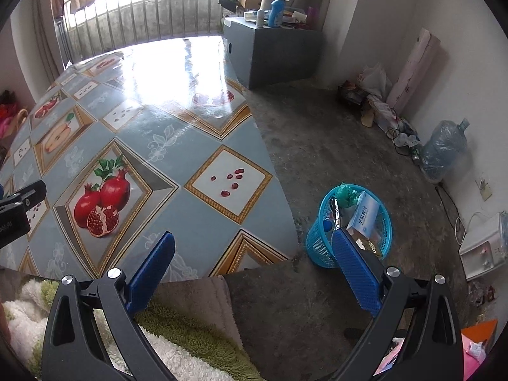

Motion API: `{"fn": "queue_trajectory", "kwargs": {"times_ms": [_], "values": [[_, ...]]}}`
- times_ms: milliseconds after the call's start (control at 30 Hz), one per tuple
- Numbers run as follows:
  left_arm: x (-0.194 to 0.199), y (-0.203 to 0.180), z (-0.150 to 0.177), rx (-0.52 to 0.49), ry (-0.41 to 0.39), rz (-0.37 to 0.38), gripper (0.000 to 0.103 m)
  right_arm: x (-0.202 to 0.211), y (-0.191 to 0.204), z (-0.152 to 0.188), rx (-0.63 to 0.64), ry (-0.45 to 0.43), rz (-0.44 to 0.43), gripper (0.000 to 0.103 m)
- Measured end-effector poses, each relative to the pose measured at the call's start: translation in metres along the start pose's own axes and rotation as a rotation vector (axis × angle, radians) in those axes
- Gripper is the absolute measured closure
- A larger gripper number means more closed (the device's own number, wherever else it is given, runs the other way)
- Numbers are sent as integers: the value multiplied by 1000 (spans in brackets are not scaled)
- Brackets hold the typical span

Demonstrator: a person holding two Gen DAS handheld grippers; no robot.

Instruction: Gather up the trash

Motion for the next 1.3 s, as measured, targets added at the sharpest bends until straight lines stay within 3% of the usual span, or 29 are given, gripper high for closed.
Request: {"fn": "queue_trajectory", "kwargs": {"times_ms": [133,300,700,1300], "values": [[4,2,-8,-28,-30,-18,9,2,-2,-2,-5,-16,3,7],[3,-8,5,-78,-4,-1,9,2,-6,1,-18,-10,6,7],[8,-14,2,-77,-19,16,9,4,-27,7,-64,-10,43,7],[20,-40,2,-159,-50,73,9,5,-40,9,-72,-14,61,7]]}}
Point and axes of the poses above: each gripper's, at about its wrist camera, not at the fingertips, and x roughly against the way its jaws point, y to its left, z to its underside, the point moved 8 cm from there along -x, roughly the way its jaws point, and after that the axes turned 13 degrees about x, right-handed, at the moved point
